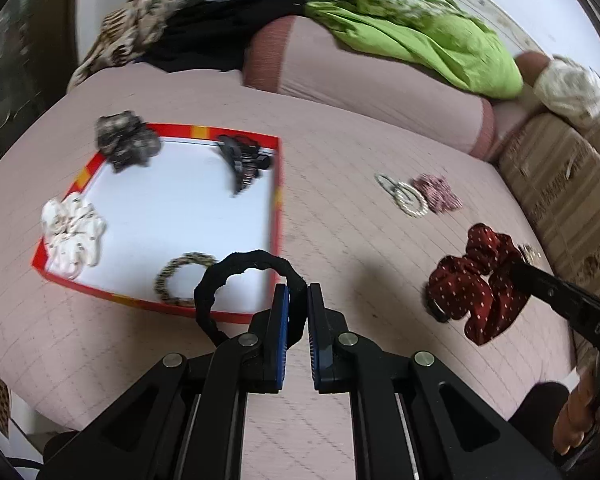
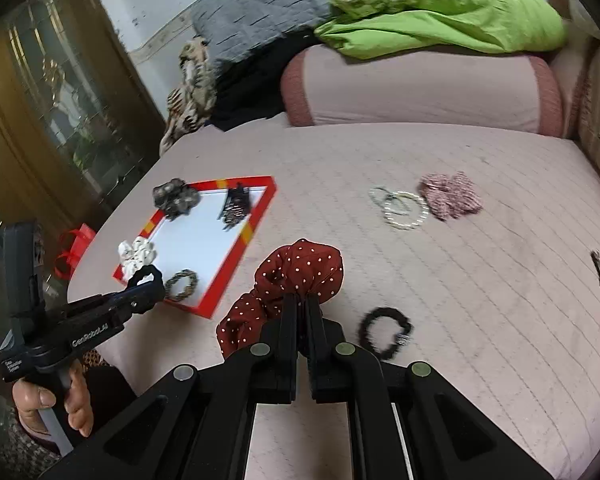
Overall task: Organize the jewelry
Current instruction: 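Carry hair tie and red scrunchie into the tray and open both tools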
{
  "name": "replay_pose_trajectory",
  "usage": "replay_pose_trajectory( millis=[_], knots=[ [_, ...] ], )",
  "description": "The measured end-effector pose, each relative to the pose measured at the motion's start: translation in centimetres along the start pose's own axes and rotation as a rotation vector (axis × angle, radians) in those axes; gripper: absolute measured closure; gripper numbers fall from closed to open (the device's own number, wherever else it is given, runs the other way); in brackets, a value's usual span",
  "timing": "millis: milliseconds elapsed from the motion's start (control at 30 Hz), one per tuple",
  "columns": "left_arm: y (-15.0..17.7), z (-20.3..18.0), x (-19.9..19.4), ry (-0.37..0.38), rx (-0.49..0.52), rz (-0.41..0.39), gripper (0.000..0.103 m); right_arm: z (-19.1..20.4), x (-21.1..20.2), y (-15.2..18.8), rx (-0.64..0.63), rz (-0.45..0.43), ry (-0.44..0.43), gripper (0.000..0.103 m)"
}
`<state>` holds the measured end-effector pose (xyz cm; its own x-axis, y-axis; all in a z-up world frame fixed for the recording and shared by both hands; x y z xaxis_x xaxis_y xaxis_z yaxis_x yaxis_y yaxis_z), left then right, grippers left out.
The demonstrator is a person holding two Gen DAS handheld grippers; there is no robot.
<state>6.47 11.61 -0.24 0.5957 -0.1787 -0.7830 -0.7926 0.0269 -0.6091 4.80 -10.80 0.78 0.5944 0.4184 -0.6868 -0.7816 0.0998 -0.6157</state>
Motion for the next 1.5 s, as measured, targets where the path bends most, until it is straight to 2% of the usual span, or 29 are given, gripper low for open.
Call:
replay_pose_trajectory(
  millis=[333,567,700,933,1200,1400,1500],
  knots=[
    [-1.1,7.2,-0.7,-0.092,-0.121,-0.004,0.094,6.8,2.9,-1.8,-0.119,0.021,-0.044,0.098],
    [-3.2,10.6,0.2,-0.147,-0.107,0.011,0.094,11.2,6.5,-2.9,-0.185,0.05,-0.066,0.098],
    [-4.6,11.9,1.7,-0.142,-0.112,0.03,0.094,13.0,9.1,-3.1,-0.206,0.07,-0.066,0.098],
    [-6.4,14.0,6.1,-0.14,-0.132,0.092,0.094,13.7,13.4,-4.0,-0.161,0.099,-0.054,0.098],
    [-7.4,16.9,10.7,-0.18,-0.168,0.153,0.094,13.6,19.9,-3.6,-0.153,0.183,-0.003,0.098],
    [-7.1,18.0,12.3,-0.19,-0.17,0.179,0.094,13.0,22.3,-2.9,-0.158,0.224,0.012,0.098],
    [-7.0,18.2,12.5,-0.199,-0.166,0.168,0.094,12.8,22.8,-2.8,-0.154,0.231,0.015,0.098]
  ],
)
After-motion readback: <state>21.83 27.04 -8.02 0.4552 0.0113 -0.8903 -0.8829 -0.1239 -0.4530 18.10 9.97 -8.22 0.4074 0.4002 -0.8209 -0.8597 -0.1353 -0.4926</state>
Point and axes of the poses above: each gripper's, at about its wrist camera, not at the fingertips, and x roughly the way its jaws point, z to its left, y to its underside, the point moved 2 cm from there along x, roughly the way its jaws point, and after that the axes turned 7 degrees about x, right-handed, at the moved point
